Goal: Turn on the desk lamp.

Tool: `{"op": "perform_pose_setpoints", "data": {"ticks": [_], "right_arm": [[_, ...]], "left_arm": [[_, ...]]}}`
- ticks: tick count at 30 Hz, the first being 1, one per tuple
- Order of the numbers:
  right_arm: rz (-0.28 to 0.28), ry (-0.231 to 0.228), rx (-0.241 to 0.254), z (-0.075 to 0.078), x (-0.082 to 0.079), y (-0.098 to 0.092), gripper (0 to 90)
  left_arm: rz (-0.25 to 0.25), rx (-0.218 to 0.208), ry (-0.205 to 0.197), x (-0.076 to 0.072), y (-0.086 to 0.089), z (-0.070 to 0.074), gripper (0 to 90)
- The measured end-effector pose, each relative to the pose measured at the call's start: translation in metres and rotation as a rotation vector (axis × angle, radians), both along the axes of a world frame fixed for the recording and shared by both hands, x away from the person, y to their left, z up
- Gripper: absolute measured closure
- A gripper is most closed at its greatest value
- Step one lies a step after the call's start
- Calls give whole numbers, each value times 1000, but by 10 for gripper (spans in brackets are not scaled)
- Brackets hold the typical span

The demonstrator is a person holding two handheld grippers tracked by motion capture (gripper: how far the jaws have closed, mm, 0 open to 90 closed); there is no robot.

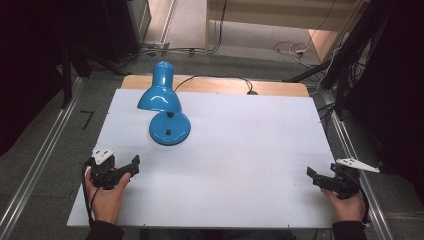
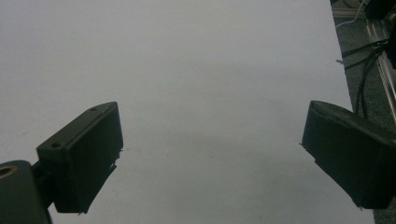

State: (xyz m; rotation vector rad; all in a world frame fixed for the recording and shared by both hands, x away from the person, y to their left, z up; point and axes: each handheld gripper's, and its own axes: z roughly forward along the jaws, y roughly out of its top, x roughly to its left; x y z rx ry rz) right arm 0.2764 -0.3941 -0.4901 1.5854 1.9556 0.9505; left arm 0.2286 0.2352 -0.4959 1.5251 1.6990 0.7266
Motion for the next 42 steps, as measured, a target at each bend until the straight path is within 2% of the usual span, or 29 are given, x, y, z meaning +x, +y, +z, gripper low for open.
{"op": "perform_pose_setpoints", "data": {"ticks": [10,14,23,42], "right_arm": [[0,-1,0,0,0,1,37],[-2,-1,0,0,1,1,37],[-3,0,0,0,1,1,37],[-3,4,-1,0,1,2,37]], "left_arm": [[-3,-4,-11,1,-3,2,146],[-11,-5,-29,4,-6,5,146],[-27,-12,-41,10,-13,8,146],[-74,-27,-47,22,-25,8,152]]}}
